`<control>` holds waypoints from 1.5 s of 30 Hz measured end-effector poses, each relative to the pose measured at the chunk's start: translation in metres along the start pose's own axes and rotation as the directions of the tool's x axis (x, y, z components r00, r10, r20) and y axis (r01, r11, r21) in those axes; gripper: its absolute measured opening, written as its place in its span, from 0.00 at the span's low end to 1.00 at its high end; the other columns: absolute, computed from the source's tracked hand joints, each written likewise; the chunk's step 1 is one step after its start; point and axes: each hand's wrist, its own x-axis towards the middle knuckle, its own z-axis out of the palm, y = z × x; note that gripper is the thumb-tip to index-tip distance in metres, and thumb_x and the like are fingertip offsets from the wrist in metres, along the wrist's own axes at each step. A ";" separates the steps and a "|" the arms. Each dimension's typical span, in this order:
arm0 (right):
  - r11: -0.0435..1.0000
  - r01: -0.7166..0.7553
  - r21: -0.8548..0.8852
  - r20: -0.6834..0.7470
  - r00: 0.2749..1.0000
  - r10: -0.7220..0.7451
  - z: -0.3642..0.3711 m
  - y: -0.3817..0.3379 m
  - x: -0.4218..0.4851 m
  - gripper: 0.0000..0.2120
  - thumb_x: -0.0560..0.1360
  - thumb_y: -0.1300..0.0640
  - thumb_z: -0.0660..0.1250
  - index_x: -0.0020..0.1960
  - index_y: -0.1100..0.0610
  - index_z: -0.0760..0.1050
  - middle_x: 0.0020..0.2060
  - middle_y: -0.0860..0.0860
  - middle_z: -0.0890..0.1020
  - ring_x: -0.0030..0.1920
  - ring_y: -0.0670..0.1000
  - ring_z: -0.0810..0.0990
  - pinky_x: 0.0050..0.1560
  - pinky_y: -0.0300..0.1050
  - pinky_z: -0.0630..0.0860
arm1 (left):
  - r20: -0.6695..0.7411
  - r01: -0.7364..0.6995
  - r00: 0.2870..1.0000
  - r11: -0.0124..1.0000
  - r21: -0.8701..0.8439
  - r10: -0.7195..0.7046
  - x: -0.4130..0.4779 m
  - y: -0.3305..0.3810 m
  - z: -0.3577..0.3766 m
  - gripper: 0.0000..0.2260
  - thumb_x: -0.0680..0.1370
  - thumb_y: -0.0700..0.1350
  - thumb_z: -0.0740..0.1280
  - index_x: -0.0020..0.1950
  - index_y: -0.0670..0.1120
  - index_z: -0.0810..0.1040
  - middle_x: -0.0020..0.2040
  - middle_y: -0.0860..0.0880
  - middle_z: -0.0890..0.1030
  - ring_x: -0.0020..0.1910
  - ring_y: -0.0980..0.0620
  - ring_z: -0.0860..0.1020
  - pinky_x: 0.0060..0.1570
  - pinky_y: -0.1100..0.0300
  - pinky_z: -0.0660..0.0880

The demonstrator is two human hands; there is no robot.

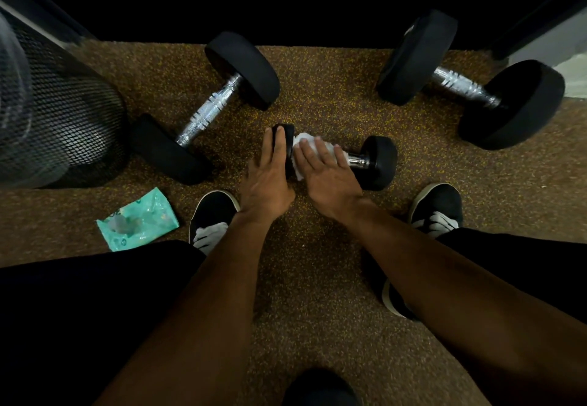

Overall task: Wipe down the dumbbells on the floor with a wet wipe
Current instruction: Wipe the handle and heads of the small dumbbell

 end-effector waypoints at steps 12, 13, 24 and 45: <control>1.000 0.003 -0.002 -0.001 1.000 -0.003 0.005 0.006 -0.013 0.32 0.80 0.54 0.51 0.80 0.54 0.40 0.79 0.52 0.41 0.79 0.58 0.40 0.75 0.65 0.44 | -0.013 -0.013 1.000 0.999 -0.052 0.013 0.007 -0.002 -0.001 0.41 0.79 0.47 0.66 0.82 0.55 0.40 0.83 0.52 0.43 0.72 0.35 0.65 0.67 0.39 0.68; 0.999 -0.011 0.032 0.000 1.000 0.011 0.002 0.005 -0.004 0.33 0.80 0.54 0.52 0.80 0.55 0.40 0.80 0.52 0.43 0.79 0.58 0.40 0.75 0.65 0.44 | -0.032 -0.027 0.999 0.993 -0.114 0.023 0.010 -0.003 -0.002 0.37 0.81 0.49 0.64 0.82 0.55 0.43 0.83 0.52 0.45 0.74 0.37 0.64 0.69 0.41 0.65; 0.999 -0.010 0.050 -0.096 0.995 0.015 0.016 0.036 -0.016 0.34 0.79 0.53 0.56 0.80 0.53 0.42 0.80 0.51 0.45 0.79 0.55 0.42 0.76 0.63 0.45 | -0.047 -0.024 0.999 0.884 -0.467 0.002 0.053 -0.023 -0.020 0.22 0.81 0.54 0.61 0.76 0.60 0.68 0.74 0.50 0.73 0.72 0.49 0.71 0.72 0.49 0.67; 1.000 -0.002 -0.015 -0.084 0.996 0.001 0.009 0.008 0.005 0.32 0.80 0.52 0.52 0.80 0.53 0.42 0.80 0.51 0.43 0.79 0.58 0.41 0.74 0.67 0.46 | -0.102 -0.113 0.991 0.955 -0.276 0.087 0.043 -0.023 -0.014 0.24 0.82 0.56 0.53 0.79 0.57 0.62 0.78 0.49 0.67 0.73 0.44 0.70 0.69 0.43 0.68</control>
